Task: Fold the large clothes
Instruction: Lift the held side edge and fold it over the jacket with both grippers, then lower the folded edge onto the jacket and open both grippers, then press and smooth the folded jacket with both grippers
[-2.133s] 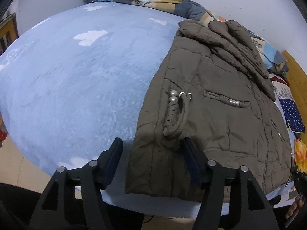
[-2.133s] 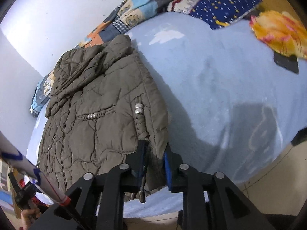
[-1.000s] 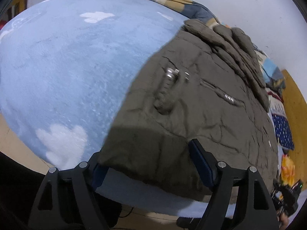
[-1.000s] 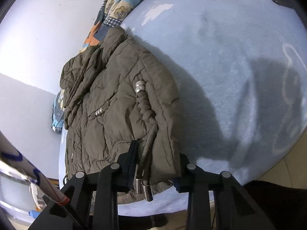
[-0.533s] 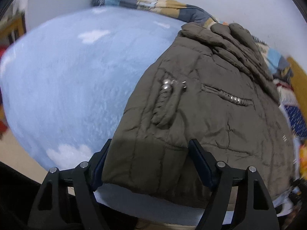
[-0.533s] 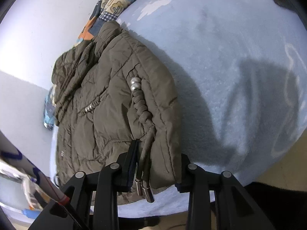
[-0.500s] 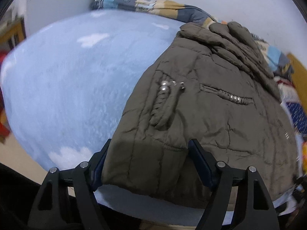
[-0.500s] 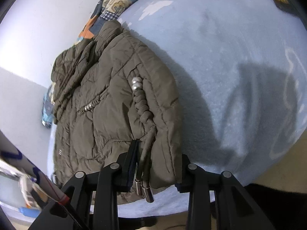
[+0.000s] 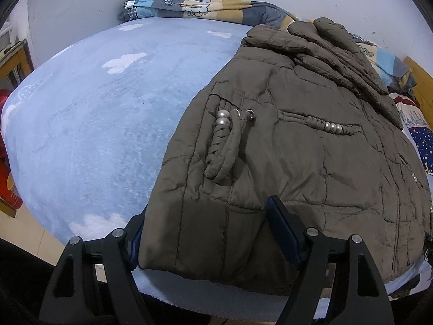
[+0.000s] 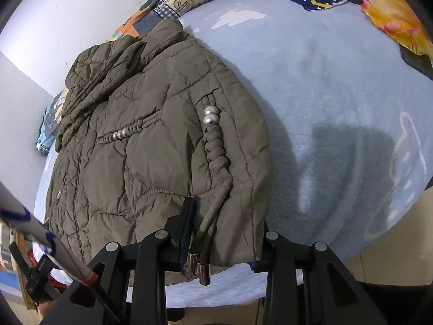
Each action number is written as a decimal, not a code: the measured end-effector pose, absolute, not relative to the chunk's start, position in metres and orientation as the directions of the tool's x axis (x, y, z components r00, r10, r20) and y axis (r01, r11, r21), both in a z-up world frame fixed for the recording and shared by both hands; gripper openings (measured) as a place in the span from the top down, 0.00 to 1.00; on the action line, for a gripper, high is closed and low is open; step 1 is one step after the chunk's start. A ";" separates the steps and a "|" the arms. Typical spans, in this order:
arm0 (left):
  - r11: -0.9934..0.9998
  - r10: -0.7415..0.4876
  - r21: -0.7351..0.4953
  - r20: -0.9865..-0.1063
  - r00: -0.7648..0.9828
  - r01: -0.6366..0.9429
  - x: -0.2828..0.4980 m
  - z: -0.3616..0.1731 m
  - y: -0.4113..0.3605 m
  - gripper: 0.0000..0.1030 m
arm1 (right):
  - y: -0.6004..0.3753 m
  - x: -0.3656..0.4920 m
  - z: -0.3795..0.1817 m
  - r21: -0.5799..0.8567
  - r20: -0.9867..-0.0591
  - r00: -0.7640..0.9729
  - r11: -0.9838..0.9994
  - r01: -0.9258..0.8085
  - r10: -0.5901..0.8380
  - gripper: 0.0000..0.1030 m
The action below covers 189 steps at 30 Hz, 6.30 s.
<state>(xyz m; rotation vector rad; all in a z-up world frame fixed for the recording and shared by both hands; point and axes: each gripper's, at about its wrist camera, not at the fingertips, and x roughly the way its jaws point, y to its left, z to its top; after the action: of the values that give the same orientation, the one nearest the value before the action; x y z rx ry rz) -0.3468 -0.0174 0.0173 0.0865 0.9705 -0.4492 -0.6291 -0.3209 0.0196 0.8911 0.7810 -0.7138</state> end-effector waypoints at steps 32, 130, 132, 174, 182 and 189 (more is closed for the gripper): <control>0.831 -0.477 -0.109 -0.646 0.596 0.546 -0.382 0.087 -0.014 0.82 | -0.286 -0.639 0.096 0.349 -0.664 0.641 0.598 0.721 -0.386 0.87; 0.726 -0.491 -0.076 -0.753 0.438 0.684 -0.109 0.152 -0.334 0.34 | -0.528 -0.285 0.136 0.158 -0.766 0.582 0.798 0.582 -0.272 0.51; 0.741 -0.493 -0.072 -0.734 0.468 0.668 -0.131 0.160 -0.299 0.34 | -0.501 -0.303 0.149 0.202 -0.747 0.614 0.793 0.574 -0.255 0.51; 0.723 -0.507 -0.089 -0.742 0.438 0.685 -0.189 0.087 -0.297 0.31 | -0.500 -0.365 0.066 0.269 -0.817 0.509 0.601 0.753 -0.272 0.48; 0.741 -0.494 -0.022 -0.696 0.522 0.672 -0.195 0.106 -0.291 0.31 | -0.492 -0.365 0.080 0.251 -0.799 0.515 0.607 0.754 -0.309 0.48; 0.761 -0.471 0.027 -0.664 0.581 0.648 -0.196 0.115 -0.286 0.31 | -0.463 -0.355 0.099 0.227 -0.760 0.567 0.689 0.688 -0.316 0.48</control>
<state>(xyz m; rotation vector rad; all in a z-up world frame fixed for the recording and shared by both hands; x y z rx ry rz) -0.1959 -0.2863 0.1152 0.2808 0.6860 -0.6636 -0.3549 -0.4631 0.0986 0.5475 0.7555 -0.6255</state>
